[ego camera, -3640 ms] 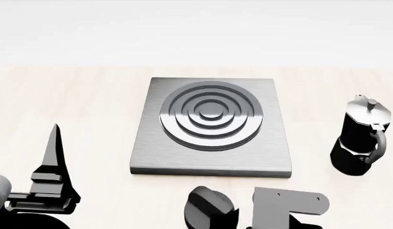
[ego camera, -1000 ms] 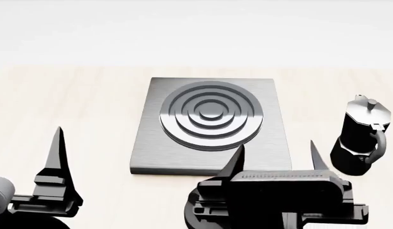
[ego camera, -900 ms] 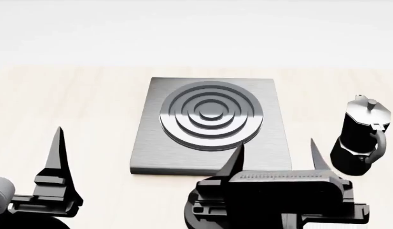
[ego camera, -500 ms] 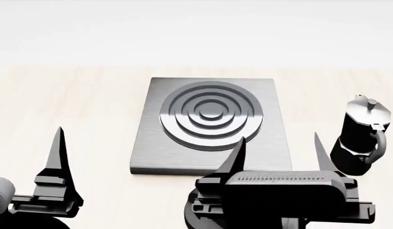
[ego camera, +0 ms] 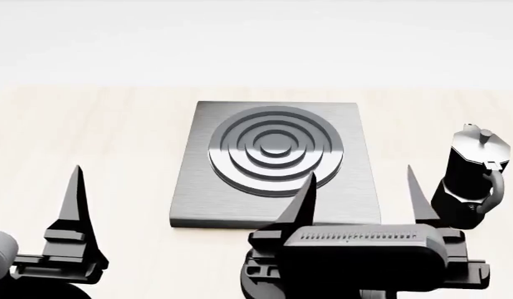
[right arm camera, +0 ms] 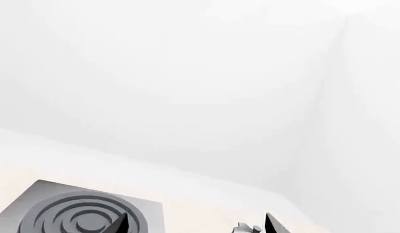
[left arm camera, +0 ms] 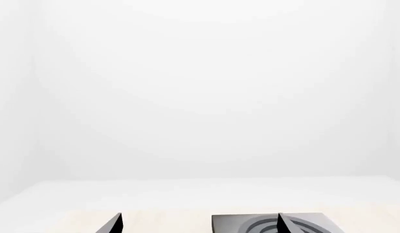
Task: Turn on the stove.
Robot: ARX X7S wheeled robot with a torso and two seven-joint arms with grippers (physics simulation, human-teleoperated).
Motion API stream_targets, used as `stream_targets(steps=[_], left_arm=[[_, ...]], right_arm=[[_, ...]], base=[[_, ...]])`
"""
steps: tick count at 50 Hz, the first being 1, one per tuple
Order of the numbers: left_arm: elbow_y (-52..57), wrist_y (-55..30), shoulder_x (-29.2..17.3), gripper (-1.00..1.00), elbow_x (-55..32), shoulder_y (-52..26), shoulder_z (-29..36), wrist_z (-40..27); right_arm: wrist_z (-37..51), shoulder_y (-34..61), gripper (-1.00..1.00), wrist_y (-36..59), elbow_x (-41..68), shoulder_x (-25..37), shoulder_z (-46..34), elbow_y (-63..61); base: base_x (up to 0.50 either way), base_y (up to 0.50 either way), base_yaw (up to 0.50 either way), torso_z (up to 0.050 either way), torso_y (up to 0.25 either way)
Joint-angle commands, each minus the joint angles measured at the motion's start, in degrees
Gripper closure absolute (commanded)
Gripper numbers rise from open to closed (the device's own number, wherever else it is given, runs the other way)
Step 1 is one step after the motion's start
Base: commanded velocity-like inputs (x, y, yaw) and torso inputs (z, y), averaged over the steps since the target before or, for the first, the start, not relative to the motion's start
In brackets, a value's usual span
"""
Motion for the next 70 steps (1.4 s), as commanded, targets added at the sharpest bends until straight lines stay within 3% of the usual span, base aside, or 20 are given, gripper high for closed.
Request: stream_targets(steps=[1,32,70], left_arm=[[0.26,-0.11,-0.19,-1.0,-0.31,-0.04,0.03,-0.36],[0.86,-0.19,-0.29,-1.0,-0.51,-0.5,1.49,-1.16],[7.43,-6.46,-1.45,-1.0,-6.25,-5.84,0.44,-4.48]], right_arm=[[-0.15,-0.02,-1.0,-1.93,-0.21,0.55,-0.7,-0.49],[-1.55,-0.12,-1.0,-8.47,-0.22,1.69,-0.9,0.16],[-1.72,3.56,-1.0,-7.02,0.66,1.02,-0.75,0.58]], base=[[0.0,0.0,0.0,0.0,0.0],[0.0,0.0,0.0,0.0,0.0],[0.0,0.0,0.0,0.0,0.0]])
